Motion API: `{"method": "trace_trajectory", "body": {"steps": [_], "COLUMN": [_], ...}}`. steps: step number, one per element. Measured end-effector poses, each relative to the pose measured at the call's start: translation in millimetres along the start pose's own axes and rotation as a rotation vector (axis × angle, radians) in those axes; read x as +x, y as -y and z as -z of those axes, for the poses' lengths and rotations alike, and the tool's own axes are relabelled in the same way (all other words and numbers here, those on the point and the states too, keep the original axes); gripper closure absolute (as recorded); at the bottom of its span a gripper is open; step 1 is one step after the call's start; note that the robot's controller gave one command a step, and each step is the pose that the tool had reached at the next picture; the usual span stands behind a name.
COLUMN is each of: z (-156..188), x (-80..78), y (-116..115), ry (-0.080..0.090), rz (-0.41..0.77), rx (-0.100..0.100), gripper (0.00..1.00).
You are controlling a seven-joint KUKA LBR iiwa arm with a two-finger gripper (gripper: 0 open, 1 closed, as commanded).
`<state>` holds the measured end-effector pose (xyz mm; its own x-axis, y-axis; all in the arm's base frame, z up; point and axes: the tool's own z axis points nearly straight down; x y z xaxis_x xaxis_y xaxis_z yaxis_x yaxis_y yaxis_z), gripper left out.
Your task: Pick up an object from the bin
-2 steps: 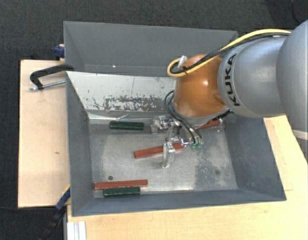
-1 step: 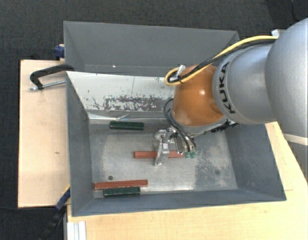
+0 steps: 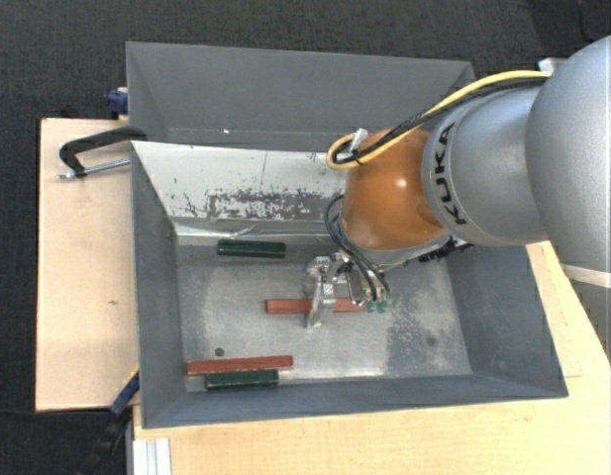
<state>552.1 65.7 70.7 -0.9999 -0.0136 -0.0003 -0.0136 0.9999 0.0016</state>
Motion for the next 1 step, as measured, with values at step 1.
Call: {"method": "trace_trajectory", "body": {"steps": [1], "z": [3.1], "x": [0.9], "y": [0.0], "ry": [-0.001], "rz": [0.0], "rx": [0.0], "gripper": [1.0]}}
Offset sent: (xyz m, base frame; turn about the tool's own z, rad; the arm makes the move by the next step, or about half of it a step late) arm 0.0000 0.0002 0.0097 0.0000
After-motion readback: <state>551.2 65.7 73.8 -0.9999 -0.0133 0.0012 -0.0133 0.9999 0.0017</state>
